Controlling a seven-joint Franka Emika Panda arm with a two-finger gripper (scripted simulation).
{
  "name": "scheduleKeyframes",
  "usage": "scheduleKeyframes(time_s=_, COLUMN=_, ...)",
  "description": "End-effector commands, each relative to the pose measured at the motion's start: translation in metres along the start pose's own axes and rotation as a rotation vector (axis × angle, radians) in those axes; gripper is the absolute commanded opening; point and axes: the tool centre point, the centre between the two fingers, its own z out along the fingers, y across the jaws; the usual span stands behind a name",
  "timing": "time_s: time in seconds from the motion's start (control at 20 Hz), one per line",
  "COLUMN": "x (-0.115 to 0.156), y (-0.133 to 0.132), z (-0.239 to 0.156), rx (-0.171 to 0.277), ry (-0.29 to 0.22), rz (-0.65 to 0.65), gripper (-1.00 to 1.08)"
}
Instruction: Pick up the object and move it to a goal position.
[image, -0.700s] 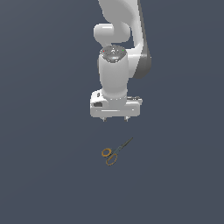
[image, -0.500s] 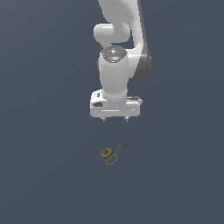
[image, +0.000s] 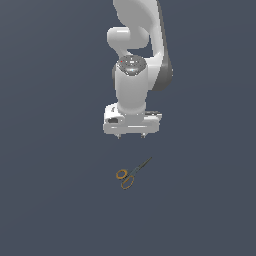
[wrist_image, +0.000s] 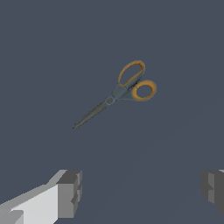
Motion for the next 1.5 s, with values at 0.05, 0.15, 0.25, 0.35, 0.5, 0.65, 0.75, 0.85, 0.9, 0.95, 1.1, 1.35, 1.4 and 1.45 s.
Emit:
scheduleKeyframes(time_s=0.05, x=0.001, y=0.000, z=0.001, rx=0.000, ry=-0.001, rz=0.012, gripper=1.00)
scheduleKeyframes(time_s=0.15, x=0.002, y=0.000, z=0.002, rx=0.000, ry=-0.001, rz=0.027, gripper=1.00)
scheduleKeyframes(time_s=0.25, x=0.004, y=-0.001, z=0.004, rx=0.001, ry=-0.002, rz=0.047, gripper=1.00)
scheduleKeyframes(time_s=0.35, x=0.006, y=-0.001, z=0.007, rx=0.002, ry=-0.003, rz=0.073, gripper=1.00)
scheduleKeyframes(time_s=0.5, x=0.011, y=-0.002, z=0.011, rx=0.003, ry=-0.004, rz=0.121, gripper=1.00)
scheduleKeyframes(time_s=0.65, x=0.016, y=-0.003, z=0.016, rx=0.005, ry=-0.006, rz=0.180, gripper=1.00)
scheduleKeyframes(time_s=0.75, x=0.020, y=-0.004, z=0.021, rx=0.005, ry=-0.008, rz=0.227, gripper=1.00)
scheduleKeyframes(time_s=0.85, x=0.024, y=-0.004, z=0.026, rx=0.006, ry=-0.009, rz=0.279, gripper=1.00)
scheduleKeyframes(time_s=0.9, x=0.026, y=-0.005, z=0.028, rx=0.006, ry=-0.010, rz=0.306, gripper=1.00)
scheduleKeyframes(time_s=0.95, x=0.028, y=-0.005, z=0.031, rx=0.006, ry=-0.011, rz=0.333, gripper=1.00)
scheduleKeyframes(time_s=1.1, x=0.035, y=-0.007, z=0.039, rx=0.005, ry=-0.013, rz=0.414, gripper=1.00)
scheduleKeyframes(time_s=1.35, x=0.045, y=-0.010, z=0.053, rx=0.003, ry=-0.016, rz=0.547, gripper=1.00)
scheduleKeyframes(time_s=1.4, x=0.047, y=-0.010, z=0.056, rx=0.002, ry=-0.017, rz=0.574, gripper=1.00)
scheduleKeyframes(time_s=1.45, x=0.049, y=-0.011, z=0.059, rx=0.002, ry=-0.017, rz=0.600, gripper=1.00)
